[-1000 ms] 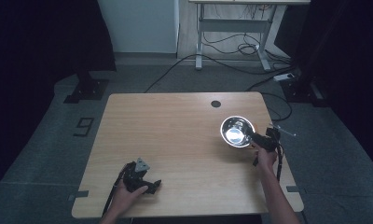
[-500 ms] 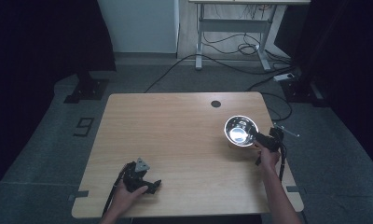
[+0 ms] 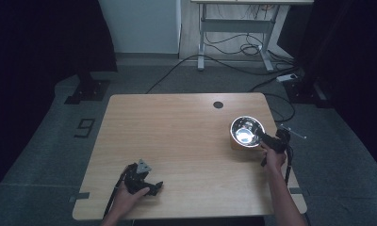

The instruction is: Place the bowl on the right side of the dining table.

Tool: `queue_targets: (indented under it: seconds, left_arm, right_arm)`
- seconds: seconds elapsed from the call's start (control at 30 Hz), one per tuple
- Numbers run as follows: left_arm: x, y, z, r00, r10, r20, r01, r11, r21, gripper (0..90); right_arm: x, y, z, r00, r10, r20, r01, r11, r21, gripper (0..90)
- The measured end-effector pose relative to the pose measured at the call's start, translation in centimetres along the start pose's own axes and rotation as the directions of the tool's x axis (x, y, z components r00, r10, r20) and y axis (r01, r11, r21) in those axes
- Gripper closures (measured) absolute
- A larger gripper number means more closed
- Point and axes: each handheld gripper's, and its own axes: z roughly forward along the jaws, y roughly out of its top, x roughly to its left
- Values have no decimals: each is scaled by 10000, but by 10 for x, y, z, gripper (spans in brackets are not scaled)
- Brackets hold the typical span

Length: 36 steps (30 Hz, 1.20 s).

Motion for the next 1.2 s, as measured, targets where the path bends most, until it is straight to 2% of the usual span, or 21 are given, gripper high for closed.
queue_targets:
  seconds: [0.37, 0.87, 1.2]
  left_arm:
    - [0, 0, 0, 10000, -9, -3, 9, 10000, 0, 0]
    - [0, 0, 0, 10000, -6, -1, 6, 10000, -2, 0]
    - [0, 0, 0, 10000, 0, -2, 0, 10000, 0, 0]
  right_arm:
    - [-9, 4, -1, 9998, 148, 164, -146, 9998, -131, 836]
    - [-20, -1, 18, 9987, 96, 506, -105, 9998, 174, 836]
    - [-26, -3, 23, 9973, 90, 734, -116, 9993, 359, 836]
